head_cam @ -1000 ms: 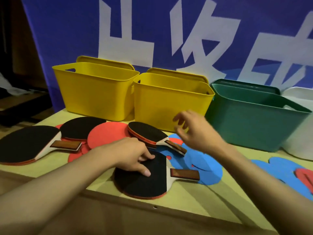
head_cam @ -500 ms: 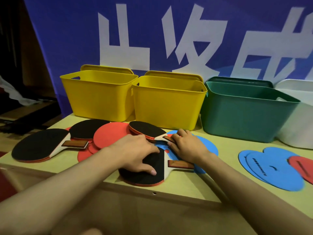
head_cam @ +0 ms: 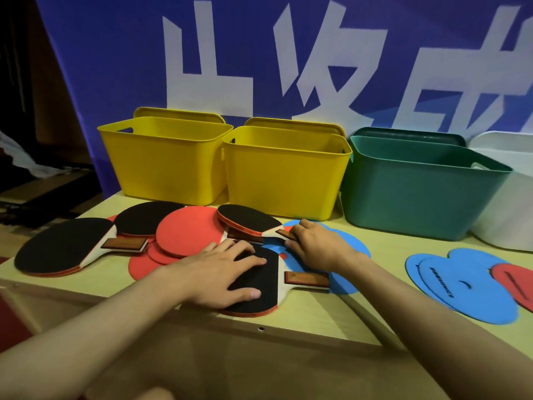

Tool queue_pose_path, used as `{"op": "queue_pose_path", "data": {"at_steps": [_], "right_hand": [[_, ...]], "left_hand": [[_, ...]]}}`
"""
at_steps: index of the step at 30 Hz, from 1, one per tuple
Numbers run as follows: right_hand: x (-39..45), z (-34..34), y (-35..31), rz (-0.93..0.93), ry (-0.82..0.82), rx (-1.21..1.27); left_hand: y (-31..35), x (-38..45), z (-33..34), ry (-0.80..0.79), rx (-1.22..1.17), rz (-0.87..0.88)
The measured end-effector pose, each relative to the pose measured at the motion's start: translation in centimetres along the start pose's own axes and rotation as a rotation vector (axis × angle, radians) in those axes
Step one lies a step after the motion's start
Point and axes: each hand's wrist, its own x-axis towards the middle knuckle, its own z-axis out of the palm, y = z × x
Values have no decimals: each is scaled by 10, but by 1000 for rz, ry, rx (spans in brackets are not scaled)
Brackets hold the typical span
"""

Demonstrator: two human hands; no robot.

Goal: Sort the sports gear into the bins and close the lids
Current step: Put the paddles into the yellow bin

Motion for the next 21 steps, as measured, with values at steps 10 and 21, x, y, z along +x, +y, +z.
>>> {"op": "queue_pose_path", "data": {"at_steps": [10, 21], "right_hand": [[7, -77, 7, -178, 356, -102], [101, -173, 56, 188, 301, 58]], "left_hand": [[-11, 2, 9, 43, -45, 32], [-14, 2, 28, 206, -149, 25]]}}
